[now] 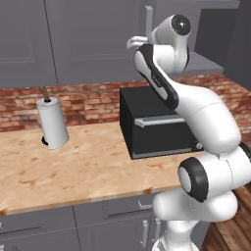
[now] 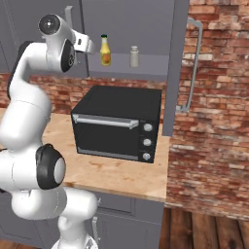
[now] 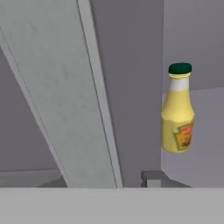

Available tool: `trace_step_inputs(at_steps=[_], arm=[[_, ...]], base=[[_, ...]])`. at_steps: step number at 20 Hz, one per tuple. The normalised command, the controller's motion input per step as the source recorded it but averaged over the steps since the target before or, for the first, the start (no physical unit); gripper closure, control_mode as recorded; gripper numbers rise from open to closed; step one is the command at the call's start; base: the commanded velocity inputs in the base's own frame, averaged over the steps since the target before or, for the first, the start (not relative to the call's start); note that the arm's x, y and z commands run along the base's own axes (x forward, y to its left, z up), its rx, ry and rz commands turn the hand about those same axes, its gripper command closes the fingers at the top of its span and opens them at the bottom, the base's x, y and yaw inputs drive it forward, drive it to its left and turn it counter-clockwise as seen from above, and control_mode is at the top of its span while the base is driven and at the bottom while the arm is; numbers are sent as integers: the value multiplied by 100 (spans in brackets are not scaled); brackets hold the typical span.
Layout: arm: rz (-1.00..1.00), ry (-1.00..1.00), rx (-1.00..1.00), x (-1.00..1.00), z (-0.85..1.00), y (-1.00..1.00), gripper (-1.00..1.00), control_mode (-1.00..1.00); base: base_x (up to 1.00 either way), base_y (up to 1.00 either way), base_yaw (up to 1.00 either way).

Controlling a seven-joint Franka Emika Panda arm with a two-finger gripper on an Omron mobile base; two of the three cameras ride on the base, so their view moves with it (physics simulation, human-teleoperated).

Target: Move the mustard and shaker from the cabinet to the dining counter.

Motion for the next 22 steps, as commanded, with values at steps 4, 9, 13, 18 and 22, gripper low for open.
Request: trace_step_inputs(at_steps=[4,9,13,18,22], arm=[[-3,-6,-9,22,-4,0,100,-100],[-3,0,0,35,0,1,100,-100],[0,1,6,-22,1,17,100,-100],[0,5,5,-56,2,31,100,-100],[1,4,1,-70,0,35,100,-100]], base=[[0,0,0],[0,0,0],[0,0,0],[0,0,0],[0,0,0]])
